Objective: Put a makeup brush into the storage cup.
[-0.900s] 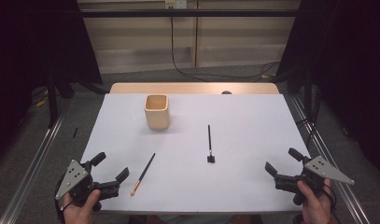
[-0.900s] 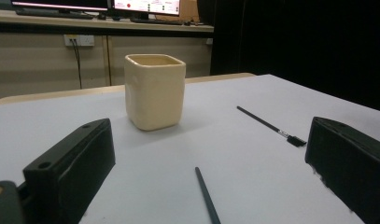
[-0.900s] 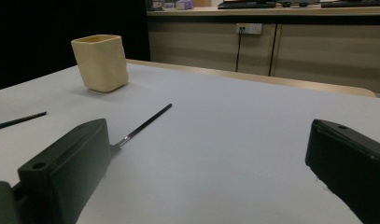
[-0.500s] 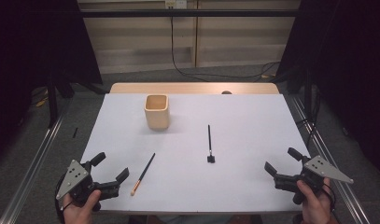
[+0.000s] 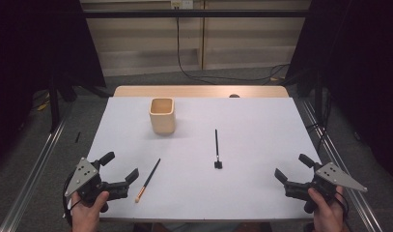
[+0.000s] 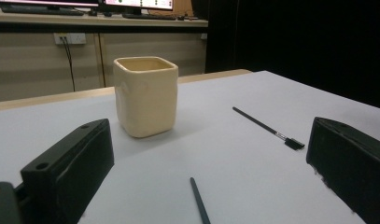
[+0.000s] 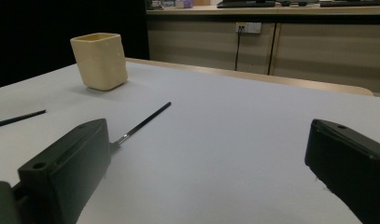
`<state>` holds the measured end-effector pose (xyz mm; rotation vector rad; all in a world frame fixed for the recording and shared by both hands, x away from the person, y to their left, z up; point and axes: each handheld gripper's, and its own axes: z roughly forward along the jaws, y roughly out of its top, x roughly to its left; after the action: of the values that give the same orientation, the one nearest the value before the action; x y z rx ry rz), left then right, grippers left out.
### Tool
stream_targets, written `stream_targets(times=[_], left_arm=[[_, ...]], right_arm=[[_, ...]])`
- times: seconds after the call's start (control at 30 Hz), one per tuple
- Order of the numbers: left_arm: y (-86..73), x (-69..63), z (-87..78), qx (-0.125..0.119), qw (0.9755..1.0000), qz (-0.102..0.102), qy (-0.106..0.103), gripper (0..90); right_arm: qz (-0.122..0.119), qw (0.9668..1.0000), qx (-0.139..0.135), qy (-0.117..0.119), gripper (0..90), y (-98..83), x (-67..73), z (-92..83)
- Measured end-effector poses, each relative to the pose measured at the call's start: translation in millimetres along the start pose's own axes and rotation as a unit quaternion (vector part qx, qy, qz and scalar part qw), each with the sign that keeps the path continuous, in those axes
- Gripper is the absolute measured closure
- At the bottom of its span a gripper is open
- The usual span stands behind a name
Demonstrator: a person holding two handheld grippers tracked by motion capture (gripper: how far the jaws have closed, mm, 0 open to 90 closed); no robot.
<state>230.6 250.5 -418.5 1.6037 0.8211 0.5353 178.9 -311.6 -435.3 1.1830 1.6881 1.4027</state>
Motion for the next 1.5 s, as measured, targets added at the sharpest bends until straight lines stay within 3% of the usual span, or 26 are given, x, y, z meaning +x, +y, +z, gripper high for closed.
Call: stream_targets(times=[0.5,1.03,1.2,1.37,1.43,1.5], left_arm=[[15.2,-0.6,22.4,0.022,0.9989,0.023,-0.035,1.3],[34.1,5.6,46.1,0.058,0.9966,0.046,-0.038,2.2],[36.6,8.9,53.4,0.069,0.9958,0.042,-0.042,2.4],[35.7,11.7,59.3,0.111,0.9912,0.036,-0.063,2.6],[35.9,12.9,59.9,0.119,0.9900,0.041,-0.064,3.6],[35.0,15.8,63.1,0.143,0.9872,0.043,-0.058,4.2]], right_arm=[[-0.011,0.9999,-0.001,0.007,0.0,1.2,3.9,-0.4],[-0.001,0.9999,0.000,0.010,0.0,0.1,0.4,3.4],[-0.004,0.9999,0.000,0.010,0.0,0.3,1.3,2.3],[-0.005,1.0000,0.000,0.008,0.0,0.6,2.5,1.4],[-0.006,0.9999,0.001,0.009,0.0,0.6,2.8,1.8],[-0.008,0.9999,0.003,0.011,0.0,0.7,3.3,1.9]])
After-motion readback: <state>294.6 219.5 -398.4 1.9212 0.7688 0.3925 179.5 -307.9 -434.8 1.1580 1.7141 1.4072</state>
